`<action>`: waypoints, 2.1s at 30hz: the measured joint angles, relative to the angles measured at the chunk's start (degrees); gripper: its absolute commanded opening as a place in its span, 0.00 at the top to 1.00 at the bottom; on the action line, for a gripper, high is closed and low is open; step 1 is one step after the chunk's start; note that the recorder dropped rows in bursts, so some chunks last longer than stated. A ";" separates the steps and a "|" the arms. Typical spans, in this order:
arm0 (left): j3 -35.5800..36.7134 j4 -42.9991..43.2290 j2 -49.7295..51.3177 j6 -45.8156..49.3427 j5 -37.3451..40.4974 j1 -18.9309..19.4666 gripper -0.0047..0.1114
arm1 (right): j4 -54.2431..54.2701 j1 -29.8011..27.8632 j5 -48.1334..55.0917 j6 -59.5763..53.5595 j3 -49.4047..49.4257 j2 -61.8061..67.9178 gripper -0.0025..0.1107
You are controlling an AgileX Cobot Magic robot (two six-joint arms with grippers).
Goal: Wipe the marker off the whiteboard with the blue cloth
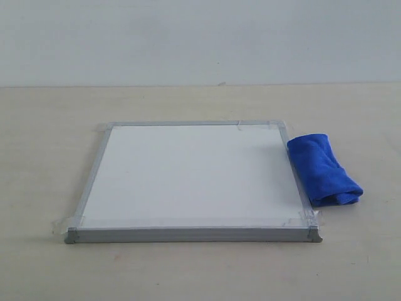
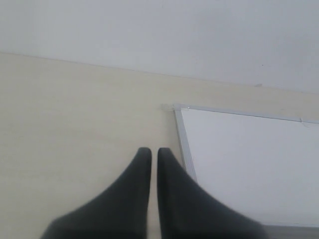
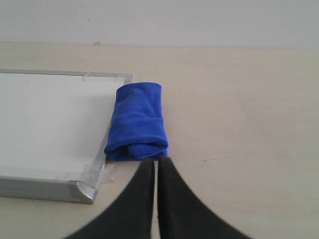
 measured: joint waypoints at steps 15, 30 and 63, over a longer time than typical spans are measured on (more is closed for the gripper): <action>0.00 0.00 0.00 0.00 0.00 0.00 0.92 | -2.24 0.00 -0.11 2.96 0.00 0.00 0.98; 0.00 0.00 0.00 0.00 0.00 0.00 0.92 | -2.48 0.00 -0.11 4.29 0.00 0.00 0.98; 0.00 0.00 0.00 0.00 0.00 0.00 0.92 | -2.72 0.00 -0.11 4.29 0.00 0.00 0.98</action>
